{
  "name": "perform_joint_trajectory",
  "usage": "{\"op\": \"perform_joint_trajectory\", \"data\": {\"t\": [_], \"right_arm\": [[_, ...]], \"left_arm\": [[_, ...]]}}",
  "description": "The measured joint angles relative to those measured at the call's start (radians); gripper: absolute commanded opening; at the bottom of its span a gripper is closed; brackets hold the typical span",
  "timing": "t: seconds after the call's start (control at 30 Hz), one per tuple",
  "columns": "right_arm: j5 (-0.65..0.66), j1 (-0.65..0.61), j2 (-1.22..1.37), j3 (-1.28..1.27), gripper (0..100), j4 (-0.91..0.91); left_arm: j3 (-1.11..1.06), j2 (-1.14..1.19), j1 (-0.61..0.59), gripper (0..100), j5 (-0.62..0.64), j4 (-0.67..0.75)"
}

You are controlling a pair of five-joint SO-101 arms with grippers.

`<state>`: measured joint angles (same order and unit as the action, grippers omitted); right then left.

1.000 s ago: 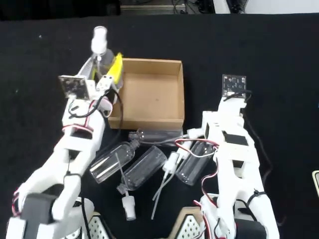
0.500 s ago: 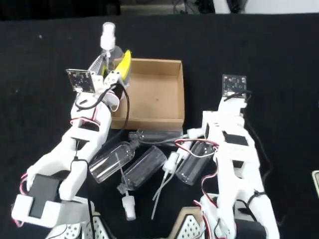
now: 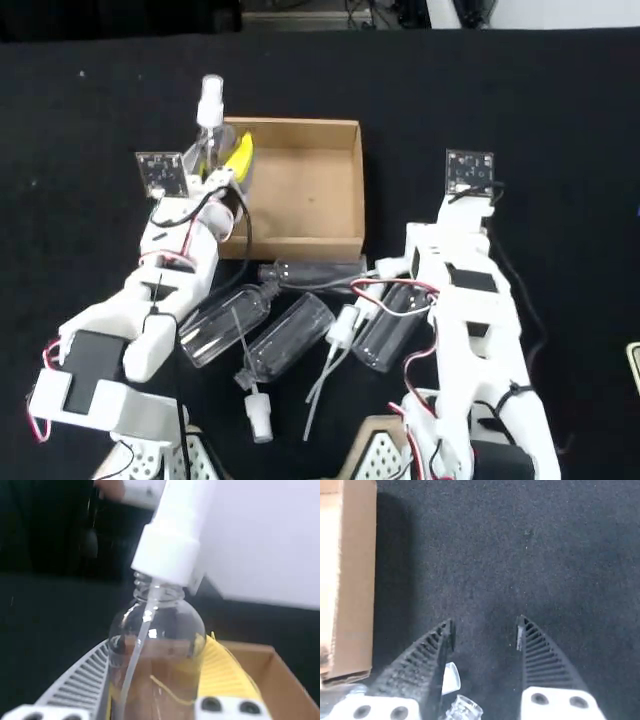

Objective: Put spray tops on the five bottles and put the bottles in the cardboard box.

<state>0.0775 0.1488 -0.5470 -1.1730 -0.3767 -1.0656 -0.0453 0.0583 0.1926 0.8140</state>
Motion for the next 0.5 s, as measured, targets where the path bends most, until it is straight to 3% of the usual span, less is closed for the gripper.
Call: {"op": "perform_joint_trajectory", "data": {"t": [0.17, 0.37, 0.5], "right_arm": [[0.0, 0.0, 0.0, 0.0, 17.3, 0.0], [0.0, 0.0, 0.0, 0.0, 17.3, 0.0], [0.0, 0.0, 0.0, 0.0, 17.3, 0.0]], "left_arm": [[-0.083, 0.0, 0.0, 7, 0.0, 0.006], [-0.198, 0.0, 0.0, 7, 0.0, 0.213], [-0.23, 0.0, 0.0, 7, 0.0, 0.249]]}}
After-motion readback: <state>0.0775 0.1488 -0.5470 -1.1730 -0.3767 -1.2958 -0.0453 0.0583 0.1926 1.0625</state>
